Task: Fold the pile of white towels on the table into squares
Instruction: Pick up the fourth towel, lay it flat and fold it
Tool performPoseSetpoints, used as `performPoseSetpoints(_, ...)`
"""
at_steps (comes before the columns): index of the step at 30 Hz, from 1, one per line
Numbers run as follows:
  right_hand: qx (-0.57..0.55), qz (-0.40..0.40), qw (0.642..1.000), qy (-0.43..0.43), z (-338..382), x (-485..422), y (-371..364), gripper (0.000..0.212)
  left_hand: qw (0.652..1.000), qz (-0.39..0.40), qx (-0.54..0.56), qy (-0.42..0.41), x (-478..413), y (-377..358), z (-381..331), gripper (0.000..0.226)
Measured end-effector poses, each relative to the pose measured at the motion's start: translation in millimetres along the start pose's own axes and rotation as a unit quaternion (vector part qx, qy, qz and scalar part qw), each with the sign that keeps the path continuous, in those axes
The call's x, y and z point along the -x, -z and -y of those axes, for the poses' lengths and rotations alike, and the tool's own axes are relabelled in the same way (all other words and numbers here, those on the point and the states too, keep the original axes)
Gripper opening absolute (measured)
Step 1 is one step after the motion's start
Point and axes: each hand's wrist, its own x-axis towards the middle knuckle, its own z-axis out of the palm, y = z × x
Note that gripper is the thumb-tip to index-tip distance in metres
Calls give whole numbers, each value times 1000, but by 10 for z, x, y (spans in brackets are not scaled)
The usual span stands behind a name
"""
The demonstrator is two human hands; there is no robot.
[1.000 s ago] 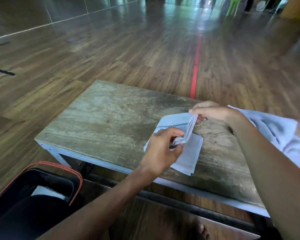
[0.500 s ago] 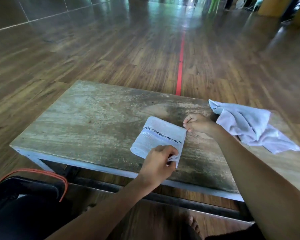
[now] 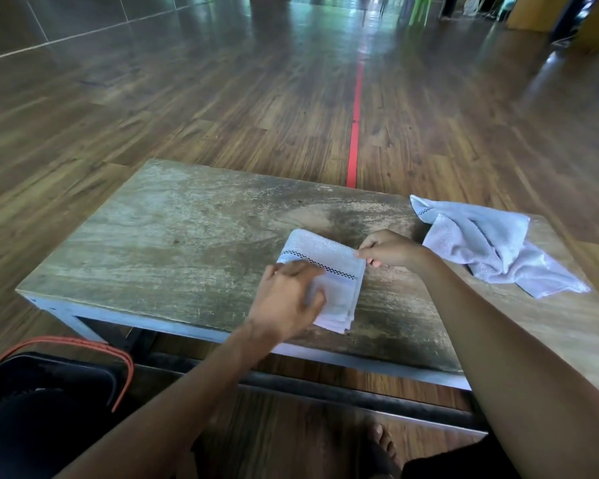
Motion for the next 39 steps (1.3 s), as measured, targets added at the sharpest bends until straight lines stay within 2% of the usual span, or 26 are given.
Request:
performPoseSetpoints(3,67,-87,994,4,129,155,-79,30,994,72,-80,27,-145,105,240,53)
performPoseSetpoints(6,148,-161,975,33,328,472,-299,44,981,169,-98,22,-147,66,377,60)
performPoseSetpoints(9,237,-97,963,79,402,760,-707,55,974,181,-134,28,-57,45,348,69)
performPoseSetpoints(11,281,-41,954,95,341,847,-929,58,962,188,-197,24,1,103,289,66)
performPoseSetpoints(16,238,-33,967,80,150,725,-804,53,922,235,-306,21,189,374,-1,56)
performPoseSetpoints(19,249,-82,963,68,126,642,-683,55,927,222,-301,2,323,485,-167,50)
performPoseSetpoints(23,259,-197,944,46,156,641,-719,47,959,144,-245,-2,262,538,-89,41)
performPoseSetpoints(25,247,-234,939,59,203,750,-857,48,969,113,-221,4,150,507,66,53)
performPoseSetpoints(26,238,-234,940,67,237,824,-957,55,972,113,-207,4,93,488,149,66)
performPoseSetpoints(28,224,-212,949,70,315,989,-1187,81,978,123,-169,-5,14,396,313,82)
performPoseSetpoints(30,213,-186,958,47,321,1101,-1394,100,978,141,-152,-15,-8,271,426,84)
performPoseSetpoints(32,219,-163,961,29,260,1113,-1471,110,975,167,-148,-15,21,169,461,86)
performPoseSetpoints(34,235,-146,960,41,183,1049,-1388,108,975,161,-151,-4,49,146,426,88)
performPoseSetpoints(36,239,-109,963,67,109,959,-1208,91,973,149,-178,-9,55,204,355,87)
performPoseSetpoints(39,231,-31,966,113,37,893,-921,70,962,156,-223,-21,95,271,237,69)
